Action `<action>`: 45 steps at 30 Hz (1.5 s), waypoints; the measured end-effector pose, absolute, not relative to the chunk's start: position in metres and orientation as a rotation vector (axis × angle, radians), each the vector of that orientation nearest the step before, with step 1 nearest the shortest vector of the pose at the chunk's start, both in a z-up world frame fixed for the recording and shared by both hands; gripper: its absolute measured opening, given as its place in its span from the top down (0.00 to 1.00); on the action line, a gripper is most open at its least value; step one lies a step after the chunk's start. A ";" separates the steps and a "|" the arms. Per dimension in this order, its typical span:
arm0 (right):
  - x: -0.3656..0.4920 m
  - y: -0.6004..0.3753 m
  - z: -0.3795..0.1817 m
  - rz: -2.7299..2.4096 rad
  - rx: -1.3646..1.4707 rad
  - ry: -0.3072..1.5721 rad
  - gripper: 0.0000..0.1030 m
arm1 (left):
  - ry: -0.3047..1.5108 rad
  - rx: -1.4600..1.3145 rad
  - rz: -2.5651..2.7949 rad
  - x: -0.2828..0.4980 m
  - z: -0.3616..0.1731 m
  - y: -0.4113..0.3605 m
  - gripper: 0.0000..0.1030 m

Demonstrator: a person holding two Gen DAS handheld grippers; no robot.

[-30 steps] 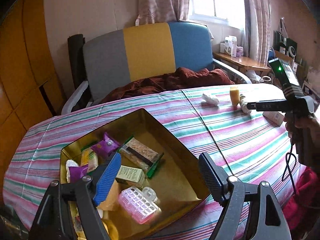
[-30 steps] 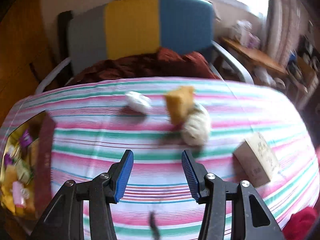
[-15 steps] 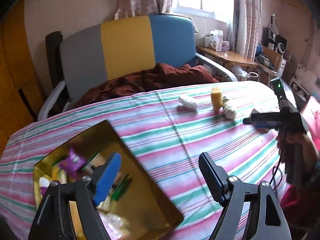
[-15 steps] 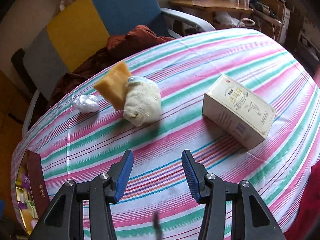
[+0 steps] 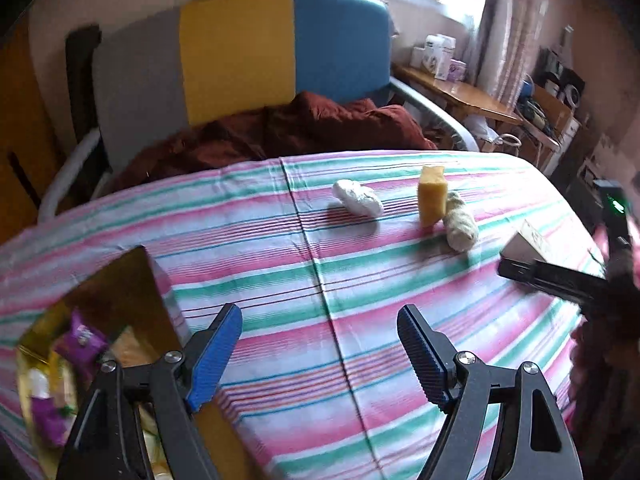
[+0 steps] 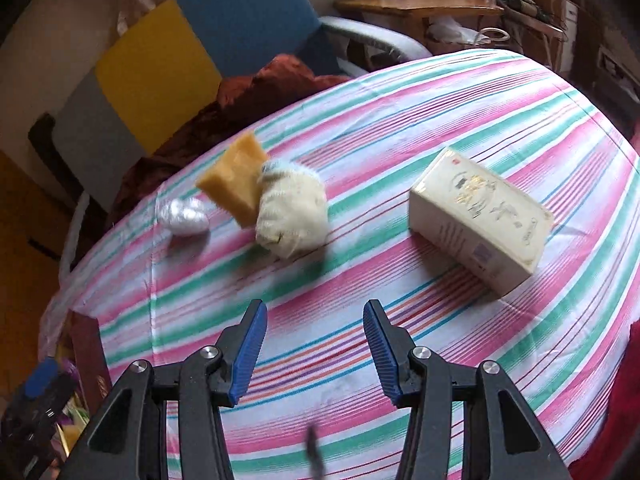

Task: Organize objects
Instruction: 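Withdraw both tools from the tray toward the remaining items, then grasp the white plastic-wrapped bundle with the left gripper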

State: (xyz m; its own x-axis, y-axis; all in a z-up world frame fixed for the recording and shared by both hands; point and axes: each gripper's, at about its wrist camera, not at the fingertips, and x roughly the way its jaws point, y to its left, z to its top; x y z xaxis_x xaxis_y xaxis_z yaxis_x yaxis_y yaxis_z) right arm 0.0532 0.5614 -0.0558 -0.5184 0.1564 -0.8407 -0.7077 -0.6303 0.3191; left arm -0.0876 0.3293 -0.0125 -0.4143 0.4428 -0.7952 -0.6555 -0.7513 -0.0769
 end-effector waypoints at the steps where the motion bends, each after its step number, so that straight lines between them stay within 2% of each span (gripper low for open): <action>1: 0.056 0.564 -0.054 2.164 -1.089 0.919 0.51 | 0.321 -1.128 2.179 -0.091 -0.014 0.333 0.22; 9: 0.064 0.575 -0.052 2.158 -1.043 1.041 0.51 | 0.350 -1.111 2.195 -0.118 -0.026 0.374 0.22; 29: 0.053 0.564 -0.059 2.195 -1.118 1.053 0.51 | 0.330 -1.174 2.188 -0.206 -0.086 0.489 0.22; 30: 0.052 0.564 -0.060 2.196 -1.124 1.050 0.51 | 0.332 -1.187 2.186 -0.211 -0.091 0.493 0.25; 31: 0.051 0.564 -0.060 2.197 -1.130 1.045 0.51 | 0.333 -1.195 2.173 -0.216 -0.097 0.496 0.37; 33: 0.050 0.564 -0.061 2.193 -1.139 1.039 0.51 | 0.322 -1.201 2.133 -0.219 -0.101 0.499 0.50; 45: 0.060 0.576 -0.057 2.160 -1.052 1.044 0.51 | 0.396 -1.129 2.108 -0.170 -0.102 0.466 0.55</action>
